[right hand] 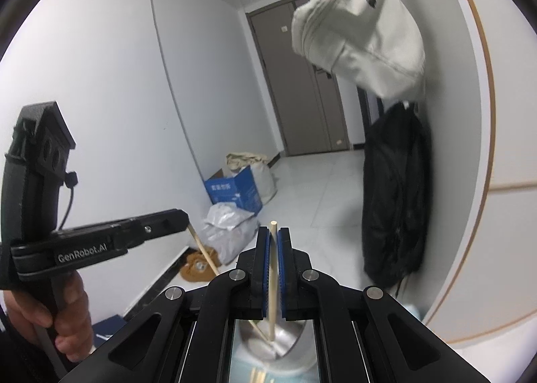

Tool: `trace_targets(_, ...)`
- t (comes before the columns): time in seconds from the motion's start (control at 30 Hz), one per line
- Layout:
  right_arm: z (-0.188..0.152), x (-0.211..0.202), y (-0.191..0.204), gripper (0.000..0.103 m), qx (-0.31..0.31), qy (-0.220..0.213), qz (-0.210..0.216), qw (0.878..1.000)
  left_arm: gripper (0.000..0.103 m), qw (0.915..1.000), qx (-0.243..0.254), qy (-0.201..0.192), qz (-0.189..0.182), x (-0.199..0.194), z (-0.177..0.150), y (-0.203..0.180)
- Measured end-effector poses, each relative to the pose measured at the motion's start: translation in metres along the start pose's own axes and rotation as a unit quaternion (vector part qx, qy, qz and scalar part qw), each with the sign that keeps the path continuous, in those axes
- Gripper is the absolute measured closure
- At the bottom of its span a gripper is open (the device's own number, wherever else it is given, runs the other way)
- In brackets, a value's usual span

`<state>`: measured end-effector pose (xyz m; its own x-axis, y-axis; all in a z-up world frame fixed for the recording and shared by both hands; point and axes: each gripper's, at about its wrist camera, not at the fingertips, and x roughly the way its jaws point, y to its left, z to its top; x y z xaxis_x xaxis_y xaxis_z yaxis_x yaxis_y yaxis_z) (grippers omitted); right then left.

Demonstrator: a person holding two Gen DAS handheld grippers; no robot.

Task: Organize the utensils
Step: 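Open the left tool over the holder while the right tool opens too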

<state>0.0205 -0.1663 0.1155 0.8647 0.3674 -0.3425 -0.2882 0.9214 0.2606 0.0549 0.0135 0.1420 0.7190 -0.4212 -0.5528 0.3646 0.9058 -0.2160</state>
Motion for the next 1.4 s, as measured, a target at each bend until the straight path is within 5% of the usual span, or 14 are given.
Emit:
trace_targets(0.37, 0.016, 0.035, -0.007, 0.099, -0.024, -0.009, -0.021, 0.999, 0.100, 0.9999, 0.007, 0.005, 0.011, 0.041, 0.006, 0.011)
trace_targets(0.8, -0.033, 0.089, -0.028, 0.096, 0.008, 0.082, 0.010, 0.997, 0.100, 0.9967, 0.018, 0.076, -0.021, 0.079, -0.020, 0.022)
trace_targets(0.9, -0.038, 0.088, -0.033, 0.089, 0.029, 0.090, 0.023, 0.995, 0.087, 0.9969, 0.018, 0.075, -0.013, 0.075, -0.018, 0.022)
trace_targets(0.97, -0.041, 0.084, -0.039, 0.076, 0.045, 0.094, 0.028, 0.994, 0.070, 0.9976, 0.015, 0.068, -0.004, 0.067, -0.019, 0.023)
trace_targets(1.4, -0.046, 0.036, -0.040, 0.052, 0.073, 0.077, 0.015, 0.994, 0.046, 0.9985, 0.016, 0.027, 0.044, 0.032, -0.031, 0.012)
